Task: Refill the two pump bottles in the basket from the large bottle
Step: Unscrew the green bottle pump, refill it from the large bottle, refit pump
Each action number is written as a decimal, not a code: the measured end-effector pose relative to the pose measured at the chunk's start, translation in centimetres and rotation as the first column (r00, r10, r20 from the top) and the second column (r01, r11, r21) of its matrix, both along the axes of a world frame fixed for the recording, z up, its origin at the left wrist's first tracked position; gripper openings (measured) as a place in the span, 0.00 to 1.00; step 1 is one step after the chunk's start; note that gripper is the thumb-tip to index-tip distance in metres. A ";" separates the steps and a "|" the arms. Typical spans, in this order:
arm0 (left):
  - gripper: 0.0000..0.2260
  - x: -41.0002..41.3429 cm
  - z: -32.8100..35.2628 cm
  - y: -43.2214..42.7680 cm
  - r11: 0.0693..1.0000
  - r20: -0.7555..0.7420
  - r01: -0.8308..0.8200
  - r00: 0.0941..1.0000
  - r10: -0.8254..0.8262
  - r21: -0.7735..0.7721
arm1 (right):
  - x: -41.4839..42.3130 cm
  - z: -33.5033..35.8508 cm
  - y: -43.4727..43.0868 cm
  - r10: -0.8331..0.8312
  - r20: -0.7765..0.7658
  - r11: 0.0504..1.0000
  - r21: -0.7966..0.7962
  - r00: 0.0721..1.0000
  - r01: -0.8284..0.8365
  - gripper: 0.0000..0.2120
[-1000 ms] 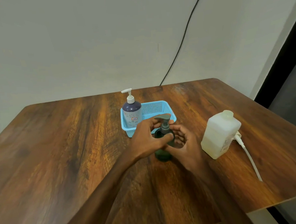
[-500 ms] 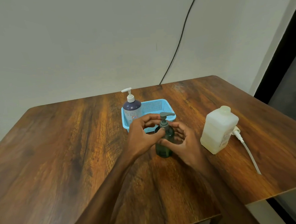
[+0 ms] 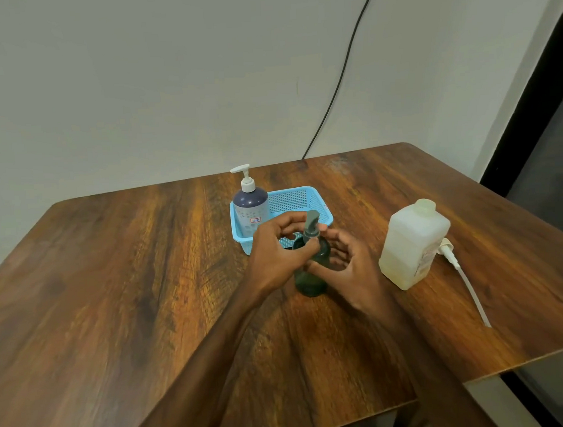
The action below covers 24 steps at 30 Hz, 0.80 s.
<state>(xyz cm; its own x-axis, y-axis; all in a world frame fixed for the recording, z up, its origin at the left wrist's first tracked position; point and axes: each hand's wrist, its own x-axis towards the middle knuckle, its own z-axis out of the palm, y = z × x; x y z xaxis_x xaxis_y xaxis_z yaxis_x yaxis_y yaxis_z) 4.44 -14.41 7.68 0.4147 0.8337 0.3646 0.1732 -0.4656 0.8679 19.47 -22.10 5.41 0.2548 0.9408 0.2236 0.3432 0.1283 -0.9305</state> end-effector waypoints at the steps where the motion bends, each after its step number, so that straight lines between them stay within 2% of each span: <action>1: 0.18 0.2 -0.1 0.1 0.999 -0.014 0.036 0.999 -0.036 -0.014 | 0.0 0.0 0.0 -0.001 0.003 1.000 -0.004 1.000 0.001 0.31; 3: 0.23 0.6 -0.4 0.0 0.999 -0.058 0.040 0.997 -0.041 -0.012 | -0.1 0.0 0.1 -0.003 -0.006 1.000 -0.008 1.000 0.003 0.29; 5: 0.23 0.7 -0.7 -0.2 0.999 -0.072 -0.050 0.996 0.052 0.021 | -0.1 0.0 0.0 -0.008 -0.012 1.000 0.001 1.000 0.008 0.27; 8: 0.19 0.4 -0.6 -0.2 0.986 0.034 -0.153 0.988 0.152 0.058 | -0.2 0.0 -0.1 -0.009 -0.001 1.000 -0.005 1.000 0.009 0.27; 10: 0.18 -0.1 -0.4 0.1 0.991 0.054 -0.116 0.992 0.112 0.065 | -0.2 0.0 -0.1 -0.004 -0.002 1.000 0.000 1.000 0.004 0.28; 14: 0.20 -0.3 -0.4 0.7 1.000 -0.009 0.010 1.000 -0.010 0.019 | -0.1 0.0 0.0 0.011 -0.032 1.000 -0.008 0.999 -0.011 0.30; 17: 0.22 0.1 -0.6 0.4 0.999 -0.037 -0.052 0.998 0.052 0.017 | -0.2 -0.1 0.1 -0.005 -0.020 1.000 -0.012 1.000 0.005 0.29; 20: 0.14 0.2 -0.4 0.0 0.984 -0.006 -0.130 0.991 0.131 0.126 | -0.3 0.0 0.1 0.003 -0.012 1.000 -0.003 1.000 -0.003 0.27; 24: 0.11 -0.2 0.4 0.5 0.991 -0.050 0.002 0.999 0.005 0.131 | 0.0 0.2 0.0 0.031 -0.021 0.999 -0.015 0.999 -0.031 0.30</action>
